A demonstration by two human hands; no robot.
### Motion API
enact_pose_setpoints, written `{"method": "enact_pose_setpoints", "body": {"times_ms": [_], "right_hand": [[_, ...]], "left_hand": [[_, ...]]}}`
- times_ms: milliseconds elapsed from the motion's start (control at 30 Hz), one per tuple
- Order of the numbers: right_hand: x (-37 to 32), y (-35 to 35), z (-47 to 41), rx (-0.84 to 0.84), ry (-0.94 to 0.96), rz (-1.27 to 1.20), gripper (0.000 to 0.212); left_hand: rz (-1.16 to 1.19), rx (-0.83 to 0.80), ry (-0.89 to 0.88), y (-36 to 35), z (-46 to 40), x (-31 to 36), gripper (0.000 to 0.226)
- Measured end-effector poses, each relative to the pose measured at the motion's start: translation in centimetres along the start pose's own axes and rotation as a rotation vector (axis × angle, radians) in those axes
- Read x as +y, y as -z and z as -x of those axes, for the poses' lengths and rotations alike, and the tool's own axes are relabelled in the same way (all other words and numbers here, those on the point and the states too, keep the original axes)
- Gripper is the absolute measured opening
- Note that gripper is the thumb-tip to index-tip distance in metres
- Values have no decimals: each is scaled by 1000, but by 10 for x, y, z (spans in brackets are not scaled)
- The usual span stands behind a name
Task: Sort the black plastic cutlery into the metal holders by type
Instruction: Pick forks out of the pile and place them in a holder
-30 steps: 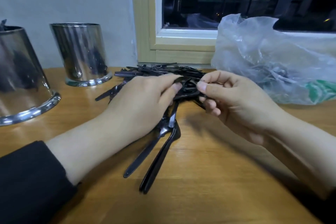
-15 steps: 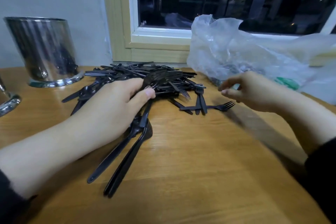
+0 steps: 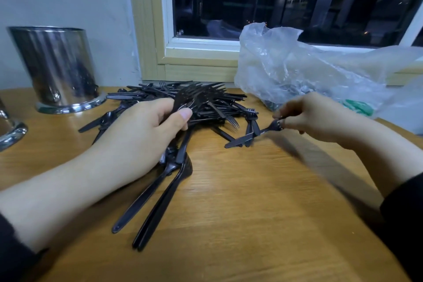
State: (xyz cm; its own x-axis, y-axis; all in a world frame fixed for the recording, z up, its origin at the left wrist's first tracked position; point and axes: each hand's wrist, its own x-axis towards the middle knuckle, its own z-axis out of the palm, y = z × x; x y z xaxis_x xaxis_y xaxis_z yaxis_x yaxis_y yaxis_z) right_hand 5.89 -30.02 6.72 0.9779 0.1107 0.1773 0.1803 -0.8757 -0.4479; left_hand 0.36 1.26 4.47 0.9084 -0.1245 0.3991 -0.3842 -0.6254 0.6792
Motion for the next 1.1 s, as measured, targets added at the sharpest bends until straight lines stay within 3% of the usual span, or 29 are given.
{"method": "enact_pose_setpoints", "body": {"times_ms": [167, 467, 600, 700, 833, 1100], "right_hand": [[-17, 6, 10, 182, 149, -328, 17], [-54, -23, 19, 59, 435, -583, 12], [-66, -36, 21, 102, 461, -750, 32], [-65, -41, 20, 123, 440, -664, 37], [-65, -44, 20, 147, 459, -611, 13], [-77, -49, 26, 251, 499, -444, 18]], "left_hand": [[115, 34, 25, 2, -3, -5, 30], [256, -83, 70, -4, 4, 9, 24], [310, -166, 75, -4, 8, 15, 29], [406, -246, 128, -4, 10, 18, 32], [430, -309, 158, -5, 11, 18, 33], [413, -344, 231, -5, 12, 21, 27]]}}
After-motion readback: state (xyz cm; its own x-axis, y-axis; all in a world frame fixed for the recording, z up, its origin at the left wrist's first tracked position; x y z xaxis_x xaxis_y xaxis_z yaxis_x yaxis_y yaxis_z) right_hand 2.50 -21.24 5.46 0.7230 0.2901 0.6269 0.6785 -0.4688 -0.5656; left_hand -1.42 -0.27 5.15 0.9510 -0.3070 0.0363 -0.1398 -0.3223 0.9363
